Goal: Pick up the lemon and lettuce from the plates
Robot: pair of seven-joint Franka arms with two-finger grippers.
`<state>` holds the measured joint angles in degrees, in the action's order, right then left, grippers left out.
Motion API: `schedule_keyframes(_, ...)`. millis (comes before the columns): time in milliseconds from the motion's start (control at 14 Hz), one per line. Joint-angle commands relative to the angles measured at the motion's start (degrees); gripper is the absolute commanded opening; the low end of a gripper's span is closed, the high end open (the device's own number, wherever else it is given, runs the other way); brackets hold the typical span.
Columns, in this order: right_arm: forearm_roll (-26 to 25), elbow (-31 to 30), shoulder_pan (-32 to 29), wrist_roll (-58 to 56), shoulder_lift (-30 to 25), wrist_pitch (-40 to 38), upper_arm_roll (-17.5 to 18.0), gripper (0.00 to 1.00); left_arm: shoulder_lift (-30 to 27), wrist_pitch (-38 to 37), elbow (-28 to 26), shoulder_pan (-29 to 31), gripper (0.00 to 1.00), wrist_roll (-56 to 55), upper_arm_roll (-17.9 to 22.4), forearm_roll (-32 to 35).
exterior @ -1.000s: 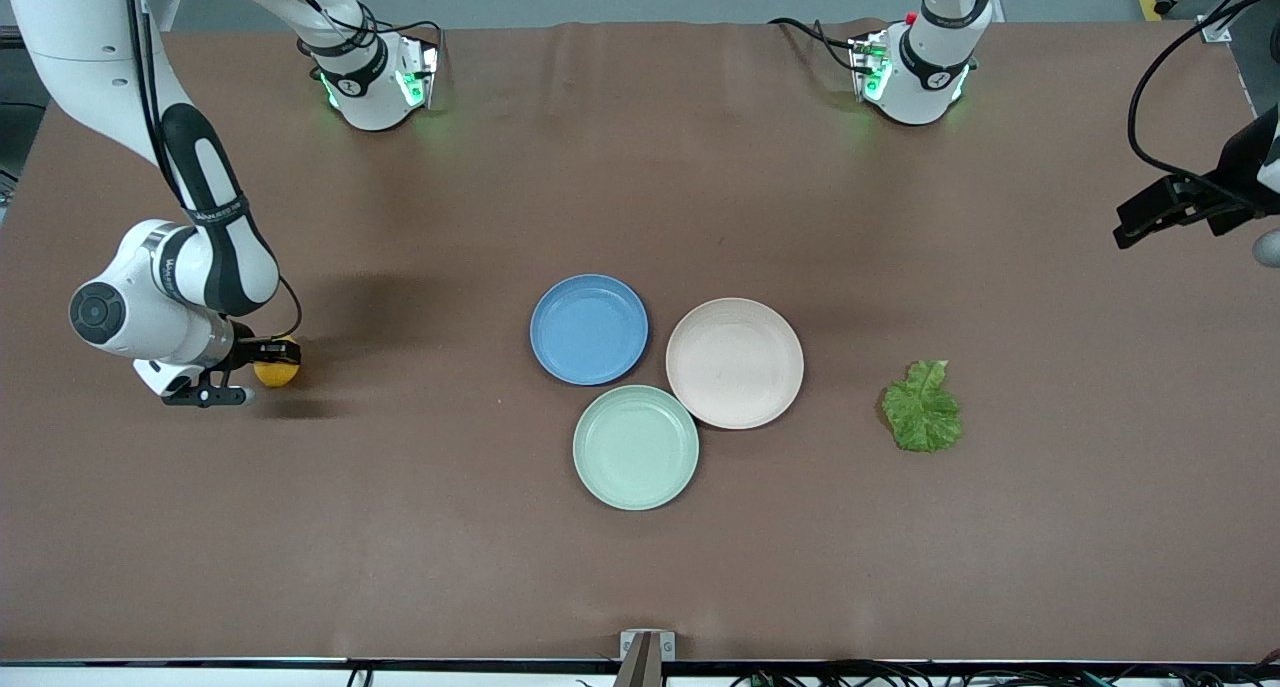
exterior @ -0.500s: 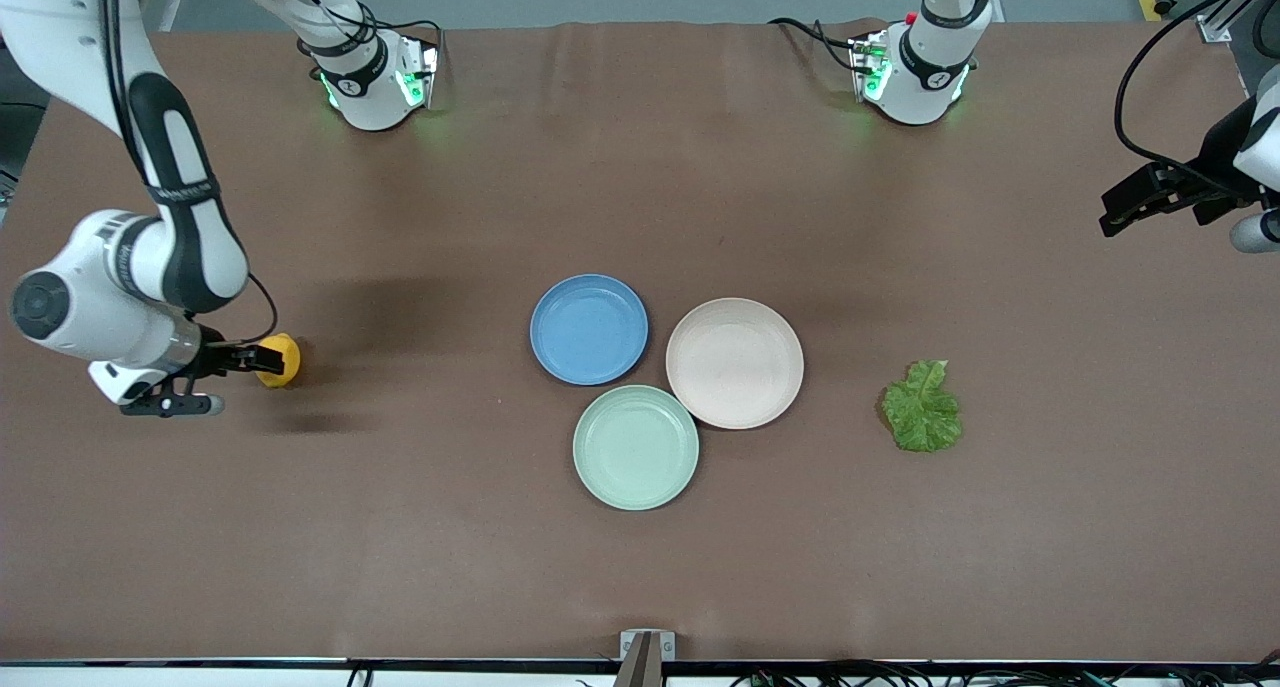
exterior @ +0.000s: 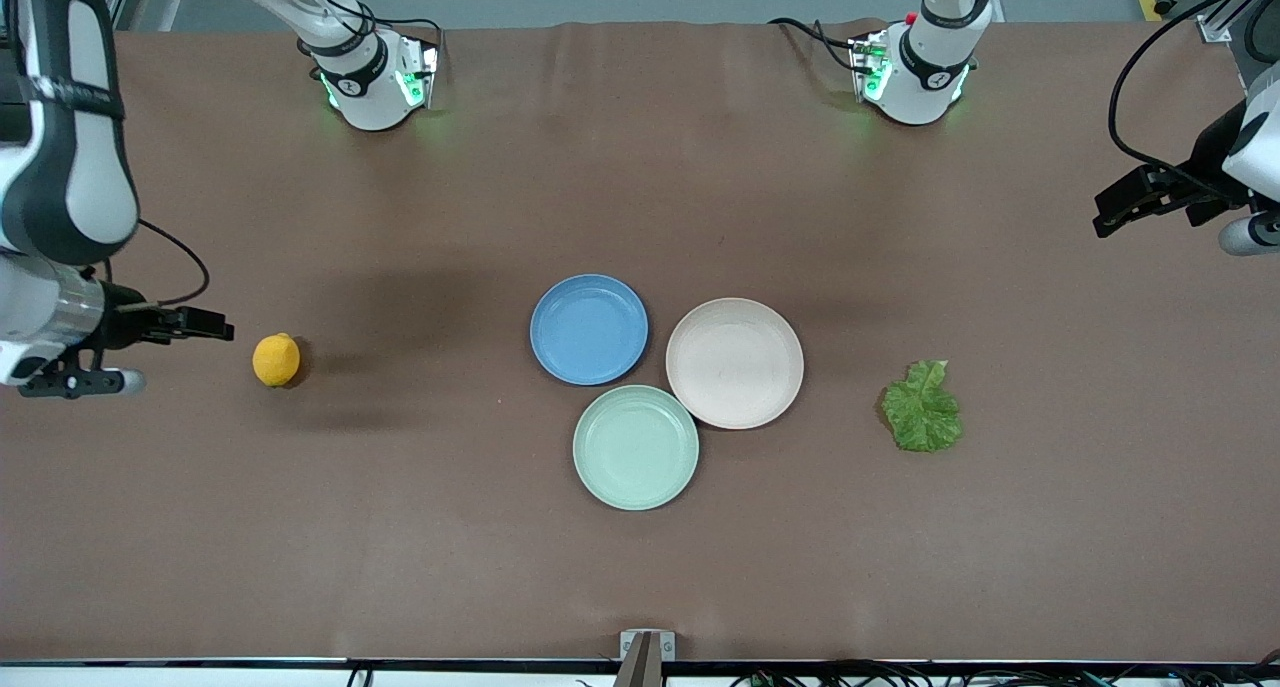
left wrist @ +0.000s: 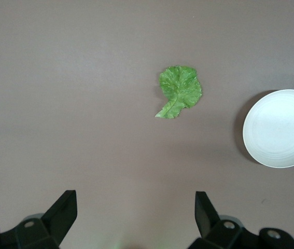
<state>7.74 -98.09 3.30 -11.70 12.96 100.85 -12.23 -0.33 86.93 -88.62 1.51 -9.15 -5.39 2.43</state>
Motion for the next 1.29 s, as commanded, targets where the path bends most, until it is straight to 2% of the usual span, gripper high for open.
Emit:
schedule_keyframes(0,-1.57,-0.61,-2.93,3.43,-6.79,-4.15,5.08,0.99,-1.95,0.7,-1.3,0.07,1.0,0.62,-0.33,-1.02)
schedule_keyframes(143,-6.05,-0.61,-7.76,7.64,-11.36,-7.14,13.25,0.99,-1.78,0.7,-1.12,0.07,1.0,0.62,-0.15,-3.38)
schedule_keyframes(214,-7.29,-0.52,-9.0,9.84,-13.38,-8.9,16.07,0.99,-1.86,0.7,-1.21,0.07,1.0,0.62,-0.15,-3.74)
schedule_keyframes(286,-7.56,-0.43,-9.01,10.29,-14.97,-10.05,16.88,0.99,-1.86,0.61,-1.3,0.07,1.0,0.62,-0.15,-3.74)
schedule_keyframes(571,-7.56,9.21,-8.84,10.38,-16.13,-16.73,17.42,0.99,-1.87,0.44,-1.03,0.16,1.0,0.97,-0.06,-3.74)
schedule_keyframes(857,-7.74,14.85,-7.61,10.38,-15.86,-16.39,17.24,0.99,-1.87,0.26,-0.33,0.42,1.0,3.51,0.29,-3.74)
schedule_keyframes(1214,-8.18,22.85,-4.01,16.0,-9.37,-16.21,15.05,0.99,-1.6,0.26,0.02,0.34,1.0,3.7,0.29,-3.04)
